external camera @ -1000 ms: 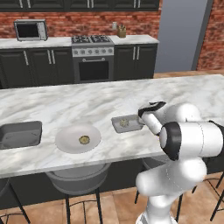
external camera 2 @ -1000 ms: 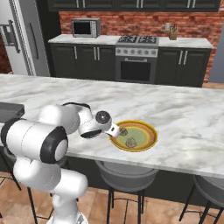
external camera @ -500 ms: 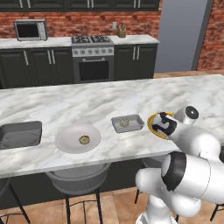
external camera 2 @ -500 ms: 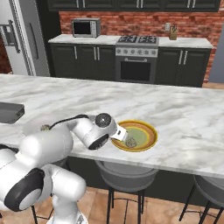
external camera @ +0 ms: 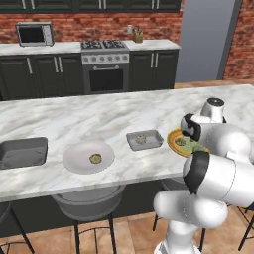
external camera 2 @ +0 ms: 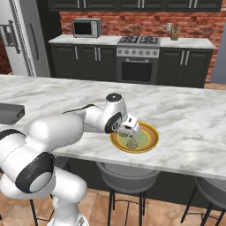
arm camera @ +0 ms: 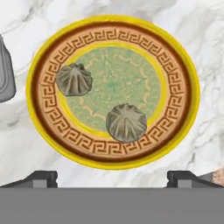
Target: Place two dumplings into each of the tupperware containers and then place the containers in the fridge.
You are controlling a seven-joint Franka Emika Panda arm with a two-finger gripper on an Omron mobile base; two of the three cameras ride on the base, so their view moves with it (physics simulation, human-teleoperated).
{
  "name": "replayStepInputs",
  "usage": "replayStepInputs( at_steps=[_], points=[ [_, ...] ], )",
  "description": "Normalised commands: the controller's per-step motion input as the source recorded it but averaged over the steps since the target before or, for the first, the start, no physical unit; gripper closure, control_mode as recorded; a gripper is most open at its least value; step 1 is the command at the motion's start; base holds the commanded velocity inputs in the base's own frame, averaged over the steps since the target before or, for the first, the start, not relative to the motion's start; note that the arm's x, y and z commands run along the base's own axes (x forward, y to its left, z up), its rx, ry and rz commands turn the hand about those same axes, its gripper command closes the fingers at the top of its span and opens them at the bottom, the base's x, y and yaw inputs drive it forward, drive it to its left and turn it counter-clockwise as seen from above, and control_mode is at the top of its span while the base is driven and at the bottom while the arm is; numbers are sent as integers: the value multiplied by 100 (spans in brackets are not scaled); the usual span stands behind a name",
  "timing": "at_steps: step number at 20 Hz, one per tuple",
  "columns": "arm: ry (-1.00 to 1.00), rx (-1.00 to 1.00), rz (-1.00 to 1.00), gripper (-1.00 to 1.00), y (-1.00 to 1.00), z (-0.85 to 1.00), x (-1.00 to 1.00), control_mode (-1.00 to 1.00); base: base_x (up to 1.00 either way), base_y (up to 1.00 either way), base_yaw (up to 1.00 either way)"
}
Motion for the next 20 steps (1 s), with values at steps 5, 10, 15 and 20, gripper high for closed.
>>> replayStepInputs(
  at_steps=[5,10,15,20],
  points=[
    [0,17,-13,-100,-6,-61,2,-100,0,0,0],
    [3,1,-12,-100,-15,-31,0,-100,0,0,0],
    [5,-10,0,-100,0,-8,9,-100,0,0,0],
    [5,-5,0,-100,-2,-32,14,-100,0,0,0]
  ],
)
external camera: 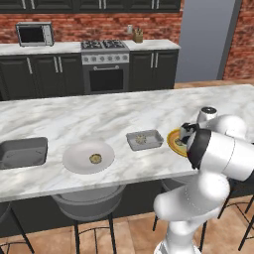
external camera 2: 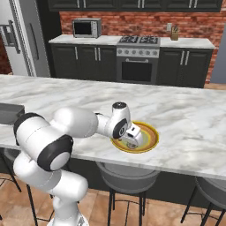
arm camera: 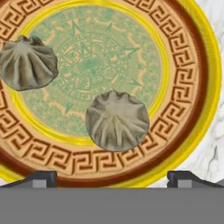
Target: Place two dumplings into each of the tupperware containers and then place the containers in the fridge.
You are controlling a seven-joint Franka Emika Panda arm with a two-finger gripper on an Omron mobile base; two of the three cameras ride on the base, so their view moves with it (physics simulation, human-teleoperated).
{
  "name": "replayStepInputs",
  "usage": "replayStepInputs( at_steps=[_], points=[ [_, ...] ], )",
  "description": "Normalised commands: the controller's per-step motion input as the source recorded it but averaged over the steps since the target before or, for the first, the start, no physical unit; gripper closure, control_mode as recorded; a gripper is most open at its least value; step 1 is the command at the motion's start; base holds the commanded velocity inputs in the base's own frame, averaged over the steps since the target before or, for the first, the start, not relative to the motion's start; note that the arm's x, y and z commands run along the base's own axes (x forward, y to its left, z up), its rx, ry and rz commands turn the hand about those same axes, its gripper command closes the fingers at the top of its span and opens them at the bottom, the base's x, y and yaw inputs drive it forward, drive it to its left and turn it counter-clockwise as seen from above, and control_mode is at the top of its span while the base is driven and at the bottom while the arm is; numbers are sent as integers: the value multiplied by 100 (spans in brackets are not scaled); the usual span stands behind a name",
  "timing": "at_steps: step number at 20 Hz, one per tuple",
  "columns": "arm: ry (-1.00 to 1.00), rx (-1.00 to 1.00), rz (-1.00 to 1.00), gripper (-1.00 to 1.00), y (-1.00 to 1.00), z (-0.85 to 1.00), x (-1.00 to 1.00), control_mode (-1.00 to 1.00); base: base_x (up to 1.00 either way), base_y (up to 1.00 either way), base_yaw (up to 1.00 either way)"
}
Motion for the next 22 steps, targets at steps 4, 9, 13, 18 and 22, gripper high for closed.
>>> replayStepInputs(
  at_steps=[4,9,13,18,22],
  points=[
    [1,-1,0,-100,-7,-11,22,-100,0,0,0],
    [4,-2,0,-100,-25,-14,17,-100,0,0,0],
    [0,0,0,-100,0,-2,22,-100,0,0,0],
    [8,-5,0,-100,-7,-27,0,-100,0,0,0],
    [2,-4,0,-100,-1,-34,5,-100,0,0,0]
  ],
)
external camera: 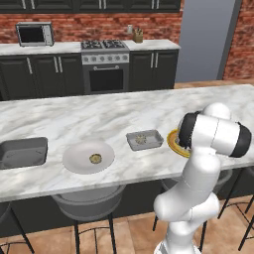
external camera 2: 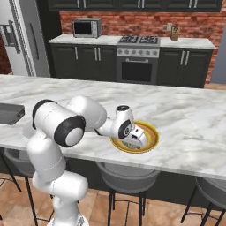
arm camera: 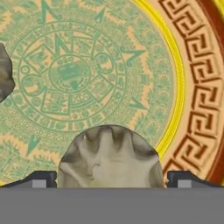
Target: Place two dumplings into each of the tupperware containers and then place the containers in the fridge.
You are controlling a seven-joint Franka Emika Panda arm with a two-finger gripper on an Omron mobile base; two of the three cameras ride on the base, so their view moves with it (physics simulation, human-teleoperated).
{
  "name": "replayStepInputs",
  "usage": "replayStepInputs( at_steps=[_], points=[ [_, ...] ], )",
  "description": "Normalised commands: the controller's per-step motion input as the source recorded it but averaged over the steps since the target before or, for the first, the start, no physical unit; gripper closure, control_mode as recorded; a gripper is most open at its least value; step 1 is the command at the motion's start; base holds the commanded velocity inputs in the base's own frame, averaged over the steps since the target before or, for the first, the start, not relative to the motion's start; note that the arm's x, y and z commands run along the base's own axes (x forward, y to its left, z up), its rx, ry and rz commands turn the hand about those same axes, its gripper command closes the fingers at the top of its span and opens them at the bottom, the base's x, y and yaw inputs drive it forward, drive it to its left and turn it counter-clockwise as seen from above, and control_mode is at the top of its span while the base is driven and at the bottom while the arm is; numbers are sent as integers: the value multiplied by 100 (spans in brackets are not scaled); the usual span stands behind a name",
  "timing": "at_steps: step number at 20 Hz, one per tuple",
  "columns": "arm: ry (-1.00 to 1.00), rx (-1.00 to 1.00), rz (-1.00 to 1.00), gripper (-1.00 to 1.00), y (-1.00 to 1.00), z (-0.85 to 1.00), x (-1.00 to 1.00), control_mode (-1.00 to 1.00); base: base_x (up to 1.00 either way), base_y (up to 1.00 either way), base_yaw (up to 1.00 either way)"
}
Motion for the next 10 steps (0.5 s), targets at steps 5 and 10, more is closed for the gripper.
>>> replayStepInputs(
  at_steps=[5,10],
  points=[
    [0,-1,0,100,0,-21,0,-100,0,0,0],
    [-13,10,0,100,-4,21,-27,-100,0,0,0]
  ],
)
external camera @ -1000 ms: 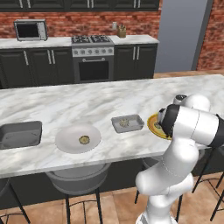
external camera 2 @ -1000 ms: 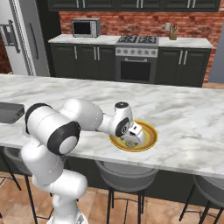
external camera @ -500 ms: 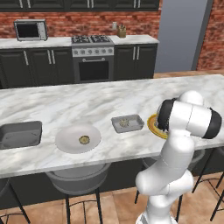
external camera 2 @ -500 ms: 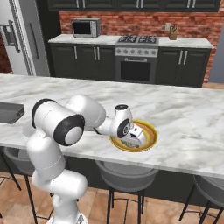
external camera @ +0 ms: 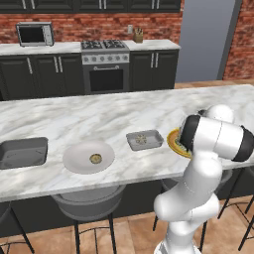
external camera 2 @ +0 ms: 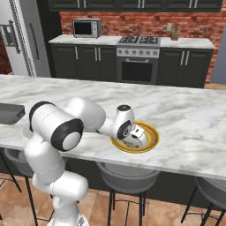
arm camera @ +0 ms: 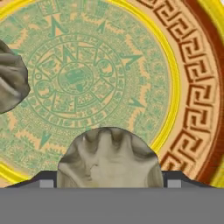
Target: Place two dumplings into each of the tupperware containers and then place the containers in the fridge.
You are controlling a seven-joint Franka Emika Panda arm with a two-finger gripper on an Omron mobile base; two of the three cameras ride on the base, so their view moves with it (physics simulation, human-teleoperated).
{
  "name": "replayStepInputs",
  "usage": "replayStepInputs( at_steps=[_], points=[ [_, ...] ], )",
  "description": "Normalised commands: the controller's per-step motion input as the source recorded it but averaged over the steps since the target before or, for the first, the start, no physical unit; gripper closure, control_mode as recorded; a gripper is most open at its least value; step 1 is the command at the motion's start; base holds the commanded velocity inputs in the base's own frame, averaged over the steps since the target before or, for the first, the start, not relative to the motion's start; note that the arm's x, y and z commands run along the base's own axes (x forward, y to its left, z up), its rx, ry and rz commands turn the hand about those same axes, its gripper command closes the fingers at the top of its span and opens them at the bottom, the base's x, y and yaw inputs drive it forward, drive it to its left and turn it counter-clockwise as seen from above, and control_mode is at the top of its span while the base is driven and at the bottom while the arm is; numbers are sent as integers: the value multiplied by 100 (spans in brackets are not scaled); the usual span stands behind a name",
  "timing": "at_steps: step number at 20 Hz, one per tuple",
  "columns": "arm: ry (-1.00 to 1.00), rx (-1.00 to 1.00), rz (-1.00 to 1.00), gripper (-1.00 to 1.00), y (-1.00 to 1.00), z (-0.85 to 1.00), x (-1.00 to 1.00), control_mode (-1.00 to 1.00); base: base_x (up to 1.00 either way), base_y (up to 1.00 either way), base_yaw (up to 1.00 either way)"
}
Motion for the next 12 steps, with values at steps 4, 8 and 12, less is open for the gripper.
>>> replayStepInputs(
  at_steps=[4,8,12],
  points=[
    [-25,21,11,100,1,100,-24,-100,0,0,0],
    [-11,7,30,100,52,100,26,-100,0,0,0],
    [0,0,33,100,99,80,75,-100,0,0,0]
  ],
)
